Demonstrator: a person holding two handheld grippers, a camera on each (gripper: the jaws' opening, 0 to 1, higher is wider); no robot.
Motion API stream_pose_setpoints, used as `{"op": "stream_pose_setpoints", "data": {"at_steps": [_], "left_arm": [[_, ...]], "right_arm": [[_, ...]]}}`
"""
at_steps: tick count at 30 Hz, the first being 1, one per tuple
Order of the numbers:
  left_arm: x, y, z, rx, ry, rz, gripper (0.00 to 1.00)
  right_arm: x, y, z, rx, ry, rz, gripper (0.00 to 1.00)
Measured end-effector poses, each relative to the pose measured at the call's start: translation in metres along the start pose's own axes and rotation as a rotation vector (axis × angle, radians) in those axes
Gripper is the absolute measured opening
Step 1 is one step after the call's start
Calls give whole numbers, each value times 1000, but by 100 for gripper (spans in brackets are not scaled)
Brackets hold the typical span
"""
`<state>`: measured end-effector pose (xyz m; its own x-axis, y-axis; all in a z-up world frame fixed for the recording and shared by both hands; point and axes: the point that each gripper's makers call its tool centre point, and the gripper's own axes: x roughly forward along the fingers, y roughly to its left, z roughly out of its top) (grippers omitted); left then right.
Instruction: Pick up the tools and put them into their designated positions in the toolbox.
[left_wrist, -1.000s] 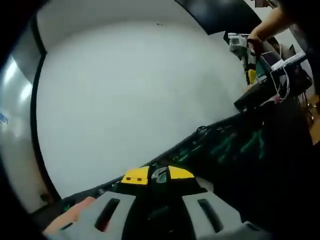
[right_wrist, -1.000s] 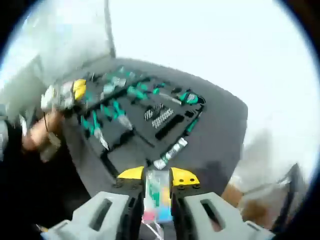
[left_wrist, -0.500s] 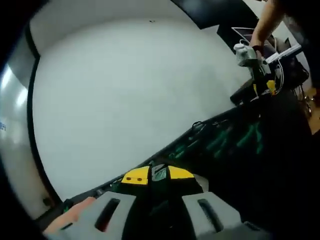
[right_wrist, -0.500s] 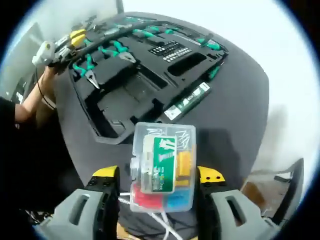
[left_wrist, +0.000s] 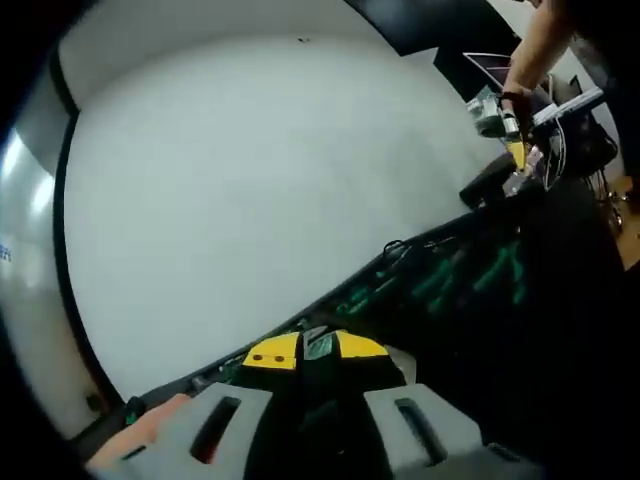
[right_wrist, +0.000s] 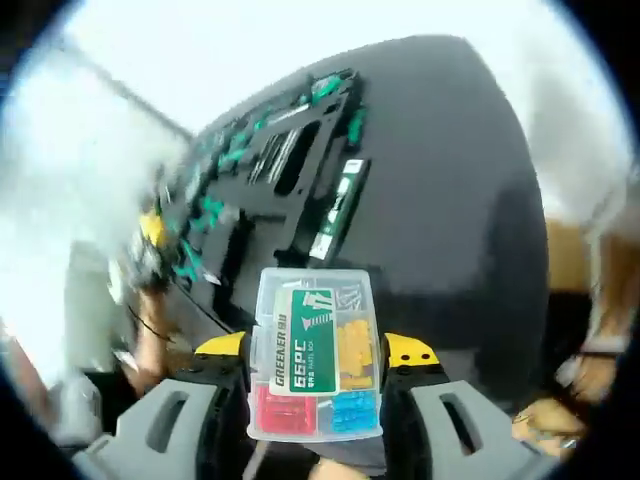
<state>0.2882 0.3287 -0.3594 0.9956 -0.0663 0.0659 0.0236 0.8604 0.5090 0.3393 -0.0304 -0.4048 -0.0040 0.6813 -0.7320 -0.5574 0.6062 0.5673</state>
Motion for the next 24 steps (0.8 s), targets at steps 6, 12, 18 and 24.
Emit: {"op": "stream_pose_setpoints", "data": {"at_steps": [6, 12, 18, 24], "left_arm": [[0, -1, 0, 0, 0, 0, 14], [0, 1, -1, -6, 1, 1, 14], [1, 2, -2, -6, 2, 2, 14], [1, 2, -3, -10, 5, 4, 14]], "right_arm": [[17, 25, 8, -70, -48, -2, 48], [26, 31, 11, -375, 27, -184, 50], [30, 39, 41, -540, -67, -247, 50], [73, 71, 53, -770, -16, -221, 50]]}}
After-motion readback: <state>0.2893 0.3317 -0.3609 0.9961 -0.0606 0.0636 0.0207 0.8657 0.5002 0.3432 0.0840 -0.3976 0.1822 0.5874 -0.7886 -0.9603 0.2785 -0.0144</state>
